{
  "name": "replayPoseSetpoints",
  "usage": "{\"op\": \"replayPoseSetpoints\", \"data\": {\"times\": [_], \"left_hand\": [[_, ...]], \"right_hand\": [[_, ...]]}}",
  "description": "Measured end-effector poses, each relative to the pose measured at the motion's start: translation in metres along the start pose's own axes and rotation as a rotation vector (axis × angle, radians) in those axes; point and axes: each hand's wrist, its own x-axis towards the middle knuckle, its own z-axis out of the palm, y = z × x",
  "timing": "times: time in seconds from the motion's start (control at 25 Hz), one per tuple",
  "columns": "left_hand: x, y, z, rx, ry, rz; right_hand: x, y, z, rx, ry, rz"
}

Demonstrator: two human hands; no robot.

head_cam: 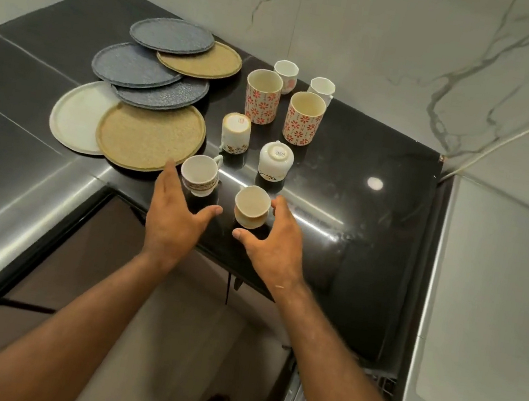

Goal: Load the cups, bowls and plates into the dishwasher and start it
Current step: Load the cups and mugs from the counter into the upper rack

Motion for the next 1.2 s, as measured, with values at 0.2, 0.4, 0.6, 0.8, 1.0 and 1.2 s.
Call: {"op": "replayPoseSetpoints", "data": {"times": [0.2, 0.4, 0.6, 0.8, 1.0, 1.2], "left_hand": [[0.038, -0.014, 0.019, -0.114, -0.019, -0.13], [0.049, -0.013, 0.028, -0.122, 0.019, -0.076], [0.047, -0.008, 0.026, -0.117, 0.036, -0.07], [0.011, 0.004, 0.021, -0.177, 0.017, -0.036], [-0.043, 0.033, 0.015, -0.286, -0.038, 0.075], [-0.106, 0.065, 0.013, -0.361, -0.13, 0.187]], "right_hand": [[0.028, 0.009, 0.035, 0.059, 0.028, 0.067], [0.039, 0.016, 0.035, 0.129, 0.088, 0.084], [0.035, 0.019, 0.03, 0.175, 0.11, 0.063], [0.008, 0.025, 0.004, 0.219, 0.15, -0.003], [-0.037, 0.035, -0.044, 0.229, 0.219, -0.069], [-0.097, 0.067, -0.086, 0.237, 0.28, -0.097]]}}
